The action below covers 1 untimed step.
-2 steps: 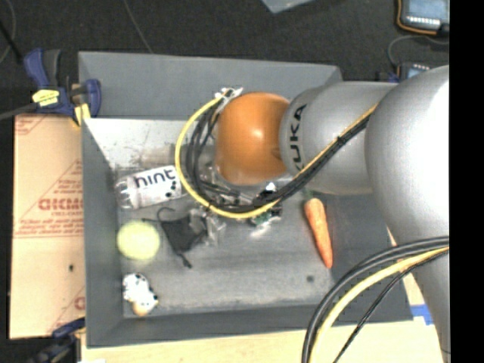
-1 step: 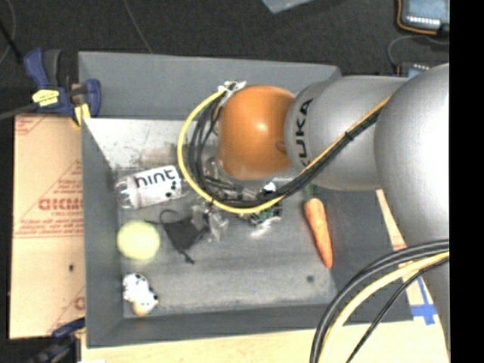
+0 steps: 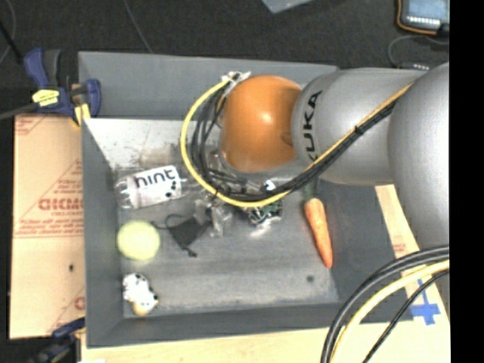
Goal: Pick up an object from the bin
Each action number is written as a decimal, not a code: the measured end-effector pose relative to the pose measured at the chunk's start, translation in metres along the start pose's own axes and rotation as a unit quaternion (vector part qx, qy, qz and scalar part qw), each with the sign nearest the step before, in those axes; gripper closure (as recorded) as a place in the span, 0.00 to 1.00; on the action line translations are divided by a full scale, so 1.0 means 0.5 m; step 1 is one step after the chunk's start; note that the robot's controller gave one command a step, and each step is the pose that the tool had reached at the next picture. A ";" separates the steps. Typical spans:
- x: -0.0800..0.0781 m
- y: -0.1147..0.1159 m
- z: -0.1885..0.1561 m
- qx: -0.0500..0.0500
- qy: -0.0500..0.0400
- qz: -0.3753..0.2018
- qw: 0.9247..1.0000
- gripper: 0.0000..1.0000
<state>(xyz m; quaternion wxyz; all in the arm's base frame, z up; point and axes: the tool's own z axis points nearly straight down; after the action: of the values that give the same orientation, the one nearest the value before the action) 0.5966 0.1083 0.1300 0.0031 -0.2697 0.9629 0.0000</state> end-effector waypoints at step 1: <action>-0.002 -0.002 -0.033 0.001 -0.003 0.001 1.000 1.00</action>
Offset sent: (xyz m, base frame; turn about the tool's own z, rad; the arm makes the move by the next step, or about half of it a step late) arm 0.0000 0.0000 0.0087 0.0000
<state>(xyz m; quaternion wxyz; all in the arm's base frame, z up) 0.5980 0.1082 0.1467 0.0059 -0.2690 0.9631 -0.0004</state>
